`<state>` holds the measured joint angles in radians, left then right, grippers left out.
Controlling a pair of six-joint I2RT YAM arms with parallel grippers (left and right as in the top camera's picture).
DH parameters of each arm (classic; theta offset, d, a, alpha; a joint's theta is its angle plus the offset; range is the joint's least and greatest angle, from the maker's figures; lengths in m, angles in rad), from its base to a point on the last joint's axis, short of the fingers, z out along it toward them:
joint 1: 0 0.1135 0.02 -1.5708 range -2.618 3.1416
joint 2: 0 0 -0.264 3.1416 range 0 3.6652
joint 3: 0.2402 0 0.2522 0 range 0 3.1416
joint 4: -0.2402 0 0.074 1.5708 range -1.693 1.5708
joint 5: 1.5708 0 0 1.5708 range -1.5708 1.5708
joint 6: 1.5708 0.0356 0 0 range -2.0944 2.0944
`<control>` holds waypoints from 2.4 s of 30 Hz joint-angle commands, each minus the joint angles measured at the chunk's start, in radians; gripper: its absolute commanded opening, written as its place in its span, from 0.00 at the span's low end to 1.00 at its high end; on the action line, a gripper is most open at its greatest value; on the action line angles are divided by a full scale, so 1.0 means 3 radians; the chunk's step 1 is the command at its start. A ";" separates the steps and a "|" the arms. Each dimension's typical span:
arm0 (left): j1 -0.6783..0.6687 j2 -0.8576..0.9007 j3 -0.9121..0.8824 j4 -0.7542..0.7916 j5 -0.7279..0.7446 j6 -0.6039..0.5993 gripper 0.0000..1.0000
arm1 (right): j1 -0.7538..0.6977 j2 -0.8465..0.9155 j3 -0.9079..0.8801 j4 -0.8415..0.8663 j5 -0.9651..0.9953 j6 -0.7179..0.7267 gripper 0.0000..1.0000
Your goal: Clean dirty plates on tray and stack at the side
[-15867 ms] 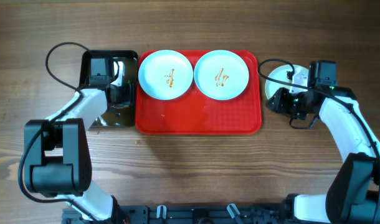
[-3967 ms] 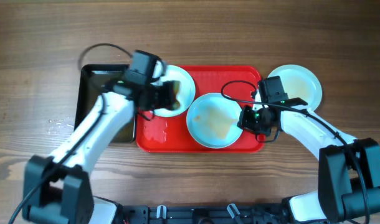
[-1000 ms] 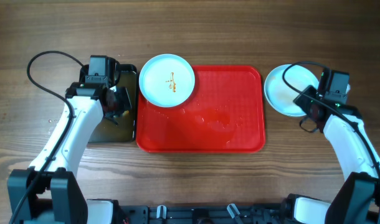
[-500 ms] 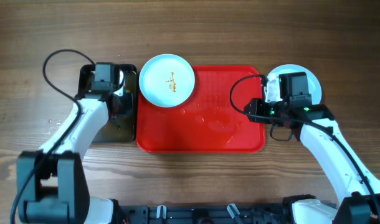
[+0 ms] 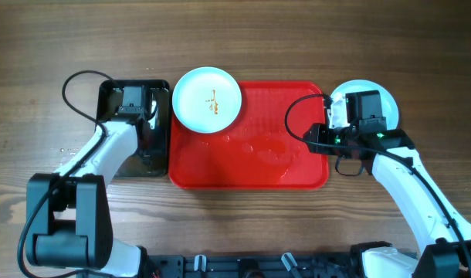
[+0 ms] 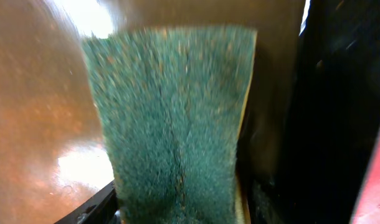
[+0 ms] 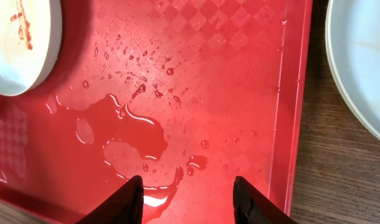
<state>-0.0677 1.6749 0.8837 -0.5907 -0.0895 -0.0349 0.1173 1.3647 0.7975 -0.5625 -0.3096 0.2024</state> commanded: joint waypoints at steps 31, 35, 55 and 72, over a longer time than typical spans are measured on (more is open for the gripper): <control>0.0071 0.0100 -0.0090 0.0881 -0.0140 -0.0108 0.04 | 0.0014 -0.0031 0.0041 -0.0066 0.0048 -0.0062 0.47; 0.0071 0.0011 -0.0089 0.0809 -0.0142 -0.0106 0.04 | 0.0014 -0.0031 0.0041 -0.0090 0.0047 -0.0062 0.47; 0.0065 -0.0727 -0.0097 -0.0029 0.0510 -0.0448 0.73 | 0.0710 0.0530 0.1991 -0.0661 0.0107 -0.0032 0.61; 0.0065 -0.0727 -0.0097 -0.0043 0.0510 -0.0448 0.74 | 0.1170 0.2449 0.1987 0.0601 -0.0014 0.1249 0.51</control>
<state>-0.0521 1.4651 0.8478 -0.6037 0.0517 -0.1596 0.4431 2.0590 1.3846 -0.3935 -0.3389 0.5041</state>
